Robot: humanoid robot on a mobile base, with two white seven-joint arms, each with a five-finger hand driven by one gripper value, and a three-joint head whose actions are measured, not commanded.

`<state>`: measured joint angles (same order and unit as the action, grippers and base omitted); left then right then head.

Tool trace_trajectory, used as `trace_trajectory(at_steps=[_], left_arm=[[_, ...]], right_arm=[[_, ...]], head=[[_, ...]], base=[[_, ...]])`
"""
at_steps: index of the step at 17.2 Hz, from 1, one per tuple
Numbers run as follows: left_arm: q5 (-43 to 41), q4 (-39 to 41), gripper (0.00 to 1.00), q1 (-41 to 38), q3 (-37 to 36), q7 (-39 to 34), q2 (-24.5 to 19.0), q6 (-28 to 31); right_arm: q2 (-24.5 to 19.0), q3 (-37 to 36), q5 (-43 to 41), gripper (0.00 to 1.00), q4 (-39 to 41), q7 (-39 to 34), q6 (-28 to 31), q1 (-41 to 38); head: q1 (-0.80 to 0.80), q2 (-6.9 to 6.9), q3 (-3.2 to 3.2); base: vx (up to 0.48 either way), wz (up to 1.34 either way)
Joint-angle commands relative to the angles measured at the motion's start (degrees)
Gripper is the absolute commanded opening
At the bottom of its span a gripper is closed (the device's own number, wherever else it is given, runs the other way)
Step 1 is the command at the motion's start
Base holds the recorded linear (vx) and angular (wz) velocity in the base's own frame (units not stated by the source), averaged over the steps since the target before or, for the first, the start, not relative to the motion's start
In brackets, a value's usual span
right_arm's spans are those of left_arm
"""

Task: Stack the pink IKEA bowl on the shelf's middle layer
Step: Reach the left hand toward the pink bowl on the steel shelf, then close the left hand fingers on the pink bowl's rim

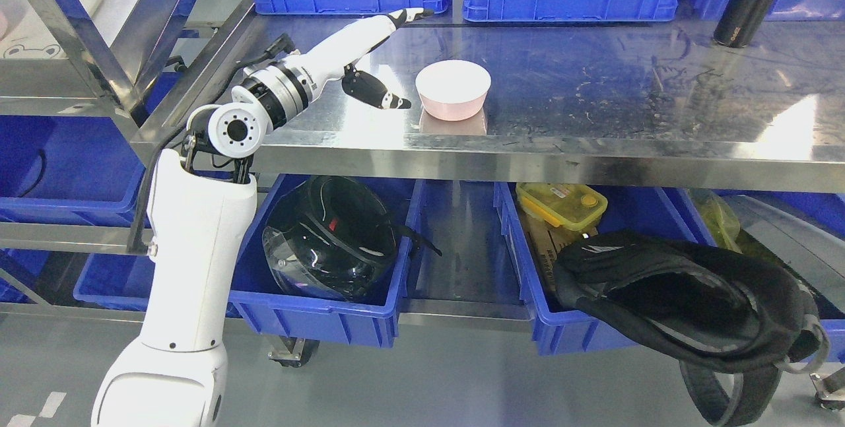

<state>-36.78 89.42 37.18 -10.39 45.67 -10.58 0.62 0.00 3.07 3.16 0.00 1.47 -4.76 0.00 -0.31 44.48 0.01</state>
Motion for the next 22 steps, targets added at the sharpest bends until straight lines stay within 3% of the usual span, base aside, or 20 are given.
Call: trace_trajectory(at_steps=[1,7,10,11,12,14,22], left_arm=[[-10.4,-0.6,0.92,5.5,-14.2,2.8,-5.2,1.1],[-16.1,-0.9,0.91,4.8,-14.7,12.0,-4.5,1.1],[-18.9,-4.9,0.93,5.0,-12.7,11.4,-0.4,0.1],[-19.0,-5.7,0.89,5.0,-12.3,10.9,1.3,0.0],[-19.1,-6.4,0.78,5.1,-11.9,9.9,2.7,-0.5],[-19.1,-8.1,0.75,5.4,-11.6,9.4,4.0,-2.2],[-21.6,-14.3,0.74,9.8,-12.2,8.4,4.6,-2.8]], right_arm=[[1.0,0.0,0.0,1.0,1.0,0.0,0.0,-1.3],[1.0,0.0,0.0,1.0,1.0,0.0,0.0,-1.3],[1.0,0.0,0.0,1.0,1.0,0.0,0.0,-1.3],[1.0,0.0,0.0,1.0,1.0,0.0,0.0,-1.3],[1.0,0.0,0.0,1.0,1.0,0.0,0.0,-1.3],[1.0,0.0,0.0,1.0,1.0,0.0,0.0,-1.3],[1.0,0.0,0.0,1.0,1.0,0.0,0.0,-1.3]], head=[[0.0,0.0,0.0],[0.0,0.0,0.0],[0.0,0.0,0.0],[0.0,0.0,0.0],[0.0,0.0,0.0],[0.0,0.0,0.0],[0.0,0.0,0.0]], base=[[0.0,0.0],[0.0,0.0],[0.0,0.0],[0.0,0.0],[0.0,0.0],[0.0,0.0],[0.0,0.0]])
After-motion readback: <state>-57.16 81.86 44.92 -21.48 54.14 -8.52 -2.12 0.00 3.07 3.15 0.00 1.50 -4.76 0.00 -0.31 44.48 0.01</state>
